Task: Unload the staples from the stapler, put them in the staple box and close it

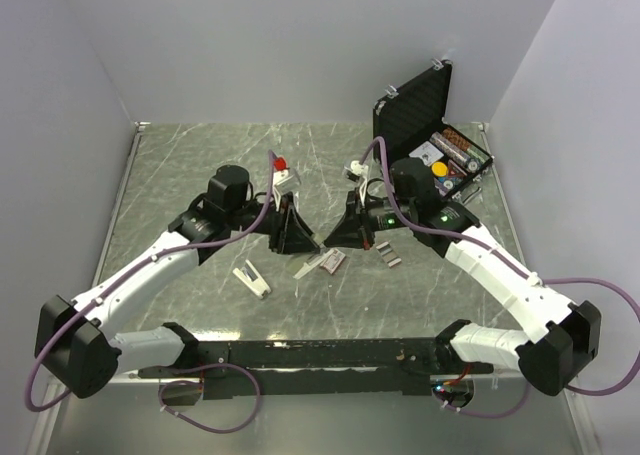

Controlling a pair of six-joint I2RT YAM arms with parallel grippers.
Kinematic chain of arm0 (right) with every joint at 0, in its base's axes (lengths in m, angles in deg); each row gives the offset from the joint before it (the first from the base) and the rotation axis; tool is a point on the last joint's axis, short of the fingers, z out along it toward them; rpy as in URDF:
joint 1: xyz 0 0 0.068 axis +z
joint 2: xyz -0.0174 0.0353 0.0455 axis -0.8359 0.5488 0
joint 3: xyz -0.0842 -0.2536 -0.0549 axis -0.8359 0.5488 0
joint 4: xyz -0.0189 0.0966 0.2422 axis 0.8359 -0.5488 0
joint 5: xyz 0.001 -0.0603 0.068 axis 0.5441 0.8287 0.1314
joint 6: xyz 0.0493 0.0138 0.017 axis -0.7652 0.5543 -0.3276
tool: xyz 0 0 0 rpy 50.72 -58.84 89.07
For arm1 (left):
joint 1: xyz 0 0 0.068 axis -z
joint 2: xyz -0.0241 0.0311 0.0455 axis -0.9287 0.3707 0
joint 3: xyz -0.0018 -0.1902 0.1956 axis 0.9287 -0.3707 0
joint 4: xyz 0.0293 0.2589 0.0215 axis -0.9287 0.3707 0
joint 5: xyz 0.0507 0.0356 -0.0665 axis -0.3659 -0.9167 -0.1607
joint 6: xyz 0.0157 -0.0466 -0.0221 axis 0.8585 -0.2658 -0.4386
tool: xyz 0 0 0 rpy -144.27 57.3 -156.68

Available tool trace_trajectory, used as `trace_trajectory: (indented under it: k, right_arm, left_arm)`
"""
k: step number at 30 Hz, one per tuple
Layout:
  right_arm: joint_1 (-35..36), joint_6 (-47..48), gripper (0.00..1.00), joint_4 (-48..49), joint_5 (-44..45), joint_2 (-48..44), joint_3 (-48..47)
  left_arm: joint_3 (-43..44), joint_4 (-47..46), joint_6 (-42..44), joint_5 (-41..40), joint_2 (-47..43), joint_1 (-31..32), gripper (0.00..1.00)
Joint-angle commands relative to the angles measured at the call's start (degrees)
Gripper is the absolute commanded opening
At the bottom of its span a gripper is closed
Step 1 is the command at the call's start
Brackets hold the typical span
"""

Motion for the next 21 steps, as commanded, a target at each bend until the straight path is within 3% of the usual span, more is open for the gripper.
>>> trace_trajectory:
  k: [1, 8, 21]
  right_arm:
    - [0.83, 0.15, 0.00, 2.03, -0.90, -0.43, 1.86]
    - [1.44, -0.82, 0.00, 2.99, -0.73, -1.31, 4.15]
    - [3.37, -3.10, 0.00, 6.42, -1.17, -1.13, 8.80]
  left_arm:
    - [0.26, -4.61, -1.46, 2.45, -3.21, -0.25, 0.01]
    - [-0.01, -6.54, -2.34, 3.07, -4.61, -0.25, 0.01]
    - [-4.31, -17.79, -9.63, -4.66, -9.71, -0.42, 0.01]
